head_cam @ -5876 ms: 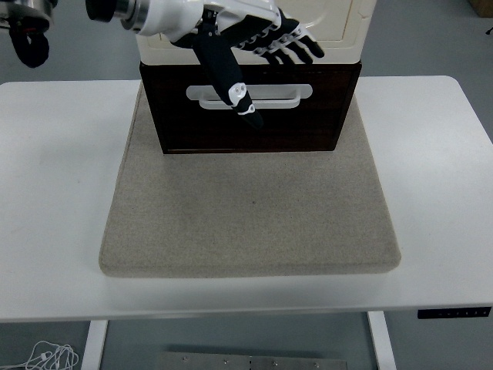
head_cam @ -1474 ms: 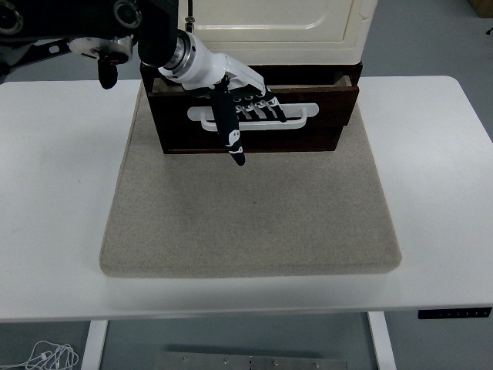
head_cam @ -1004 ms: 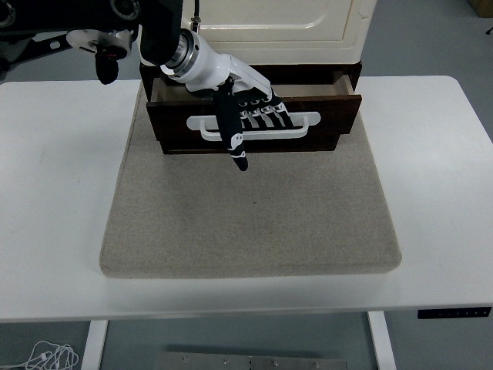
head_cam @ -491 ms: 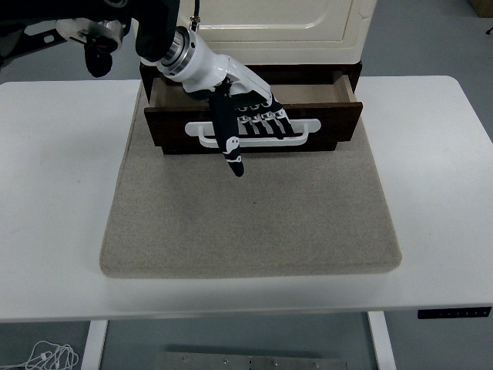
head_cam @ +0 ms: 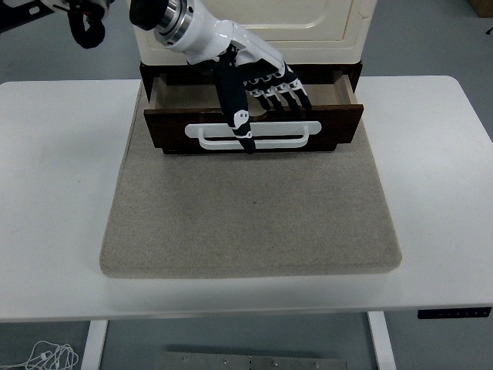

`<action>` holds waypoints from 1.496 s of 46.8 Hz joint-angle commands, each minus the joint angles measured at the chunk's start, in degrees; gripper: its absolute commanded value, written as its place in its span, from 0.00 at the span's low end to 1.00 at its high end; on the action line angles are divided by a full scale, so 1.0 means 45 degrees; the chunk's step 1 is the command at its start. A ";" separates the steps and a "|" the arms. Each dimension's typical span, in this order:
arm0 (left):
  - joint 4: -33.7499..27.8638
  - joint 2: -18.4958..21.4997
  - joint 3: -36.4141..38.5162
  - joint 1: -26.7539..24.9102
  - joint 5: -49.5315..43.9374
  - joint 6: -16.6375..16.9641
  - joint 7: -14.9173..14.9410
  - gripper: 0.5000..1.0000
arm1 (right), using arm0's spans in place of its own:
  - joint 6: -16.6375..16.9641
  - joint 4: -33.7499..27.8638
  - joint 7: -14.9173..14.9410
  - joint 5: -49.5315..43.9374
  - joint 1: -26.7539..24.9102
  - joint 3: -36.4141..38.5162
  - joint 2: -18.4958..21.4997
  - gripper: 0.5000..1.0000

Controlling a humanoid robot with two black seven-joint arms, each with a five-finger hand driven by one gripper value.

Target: Open the drawer under the combination cabinet

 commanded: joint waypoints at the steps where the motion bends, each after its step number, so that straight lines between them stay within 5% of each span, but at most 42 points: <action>1: 0.0001 0.0270 -0.0958 0.0064 -0.0022 0.0004 -0.0109 1.00 | 0.0002 0.0000 0.0000 0.0000 0.0001 0.0000 0.0000 0.86; 11: 0.0254 0.0446 -0.3926 0.0455 -0.0510 0.0004 -0.0753 1.00 | 0.0002 0.0000 0.0000 0.0000 0.0001 0.0000 0.0000 0.85; 25: 0.2343 0.0329 -0.9121 0.1704 -0.0569 0.0004 -0.1964 1.00 | 0.0002 0.0000 0.0000 0.0000 0.0001 0.0000 0.0000 0.86; 36: 0.3866 0.0172 -1.2150 0.2486 -0.1505 0.3540 -0.2023 1.00 | 0.0002 0.0000 0.0000 0.0000 0.0001 0.0000 0.0000 0.85; 53: 0.7907 0.0309 -1.2953 0.2506 -0.2619 0.6393 -0.2394 1.00 | 0.0002 0.0000 0.0000 0.0000 0.0001 0.0000 0.0000 0.86; 60: 1.0057 0.0290 -1.2777 0.2934 -0.2932 0.6453 -0.2394 1.00 | 0.0002 0.0000 0.0000 0.0000 0.0001 0.0000 0.0000 0.86; 70: 1.1406 0.0270 -1.2953 0.4321 -0.3496 0.6453 -0.2394 1.00 | 0.0002 0.0000 0.0000 0.0000 0.0001 0.0000 0.0000 0.85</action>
